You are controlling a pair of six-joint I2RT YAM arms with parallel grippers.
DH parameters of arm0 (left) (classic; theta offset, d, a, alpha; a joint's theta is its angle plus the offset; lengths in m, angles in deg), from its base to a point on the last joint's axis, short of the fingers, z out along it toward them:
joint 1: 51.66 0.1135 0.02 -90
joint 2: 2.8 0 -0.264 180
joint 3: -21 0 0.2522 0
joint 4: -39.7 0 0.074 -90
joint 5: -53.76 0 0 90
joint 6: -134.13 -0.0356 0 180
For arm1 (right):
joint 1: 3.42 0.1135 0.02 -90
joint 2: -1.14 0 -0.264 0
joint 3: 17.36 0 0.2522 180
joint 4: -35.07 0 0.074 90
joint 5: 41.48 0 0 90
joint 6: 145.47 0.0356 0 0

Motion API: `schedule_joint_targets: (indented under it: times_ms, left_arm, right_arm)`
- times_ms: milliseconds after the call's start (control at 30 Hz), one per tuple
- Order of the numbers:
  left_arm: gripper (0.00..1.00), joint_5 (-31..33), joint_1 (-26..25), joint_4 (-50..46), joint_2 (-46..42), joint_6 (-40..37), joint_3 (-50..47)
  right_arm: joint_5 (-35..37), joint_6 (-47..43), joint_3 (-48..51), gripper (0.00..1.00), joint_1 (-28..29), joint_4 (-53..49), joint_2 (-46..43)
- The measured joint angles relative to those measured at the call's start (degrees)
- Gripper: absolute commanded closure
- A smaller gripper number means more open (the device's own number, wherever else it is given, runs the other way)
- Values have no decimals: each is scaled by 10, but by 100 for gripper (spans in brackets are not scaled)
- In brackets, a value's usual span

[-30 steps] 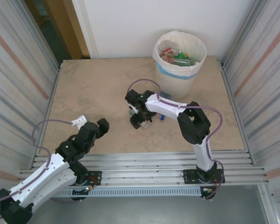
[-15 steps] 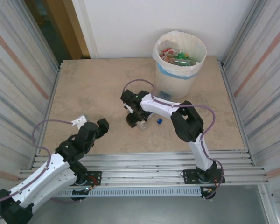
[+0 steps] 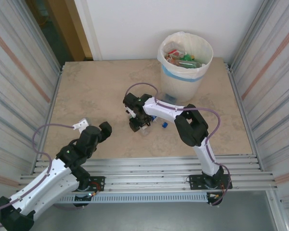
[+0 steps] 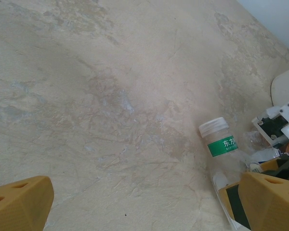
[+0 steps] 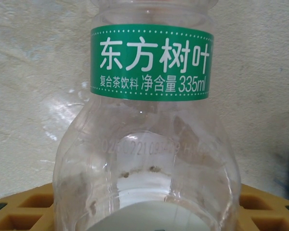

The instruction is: Put the plastic bottles in the bin

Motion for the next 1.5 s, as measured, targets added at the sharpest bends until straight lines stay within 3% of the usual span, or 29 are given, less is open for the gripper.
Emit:
schedule_joint_targets:
  times_ms: [400,867,1133,1333,1500]
  left_arm:
    - [1,0,5,-2,0,-1,0]
    - [1,0,9,-2,0,-2,0]
    - [1,0,9,3,14,-2,0]
    - [1,-3,9,7,27,-2,0]
    - [1,-7,10,14,32,-2,0]
  right_arm:
    - [5,38,-2,65,-14,33,-190]
    - [3,45,-100,64,-198,25,-295]
    - [-13,26,-219,63,-320,5,-287]
    - [-15,-14,-386,63,-382,-27,-185]
    - [-11,-61,-438,61,-400,-35,-104]
